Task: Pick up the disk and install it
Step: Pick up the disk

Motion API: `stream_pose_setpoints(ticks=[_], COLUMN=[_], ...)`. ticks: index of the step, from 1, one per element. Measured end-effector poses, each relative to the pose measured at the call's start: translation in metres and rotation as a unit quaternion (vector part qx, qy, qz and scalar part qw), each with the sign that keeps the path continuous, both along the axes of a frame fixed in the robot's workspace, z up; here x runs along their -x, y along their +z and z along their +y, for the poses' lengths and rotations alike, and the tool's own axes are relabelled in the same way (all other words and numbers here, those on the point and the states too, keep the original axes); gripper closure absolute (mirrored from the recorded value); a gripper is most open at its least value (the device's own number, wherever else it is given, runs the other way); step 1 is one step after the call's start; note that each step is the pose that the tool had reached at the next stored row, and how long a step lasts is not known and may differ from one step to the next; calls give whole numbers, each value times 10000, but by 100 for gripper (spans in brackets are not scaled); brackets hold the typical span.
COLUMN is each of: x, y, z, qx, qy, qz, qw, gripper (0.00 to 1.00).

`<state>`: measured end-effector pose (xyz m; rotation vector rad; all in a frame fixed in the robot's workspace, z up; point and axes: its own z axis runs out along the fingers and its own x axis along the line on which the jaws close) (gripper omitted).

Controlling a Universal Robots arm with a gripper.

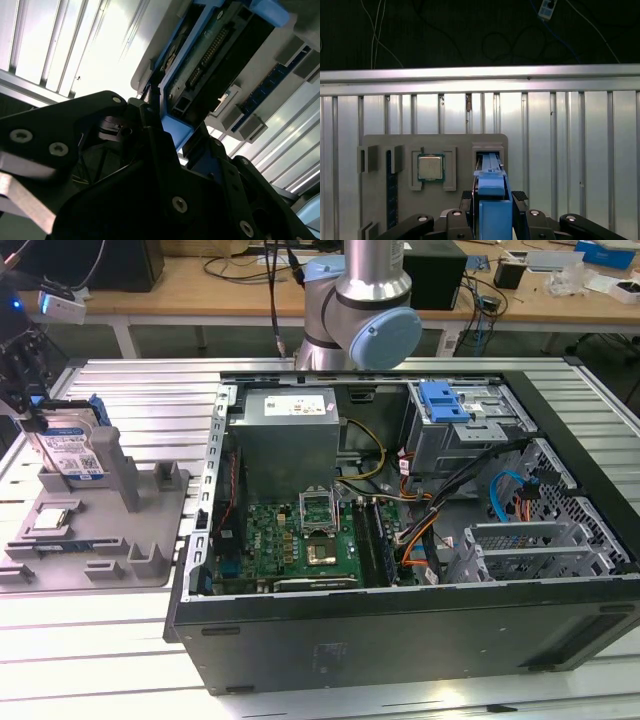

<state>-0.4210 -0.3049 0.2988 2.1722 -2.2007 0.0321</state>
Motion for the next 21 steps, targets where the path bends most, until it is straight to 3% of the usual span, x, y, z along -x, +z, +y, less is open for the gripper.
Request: stream_pose_setpoints(ticks=[4,5,21], x=[0,0,3], y=[0,0,13], z=[0,0,0], qx=[0,0,0], qy=[0,0,0], qz=[0,-1,-1], qw=[10000,10000,10000], gripper=[58,64,64])
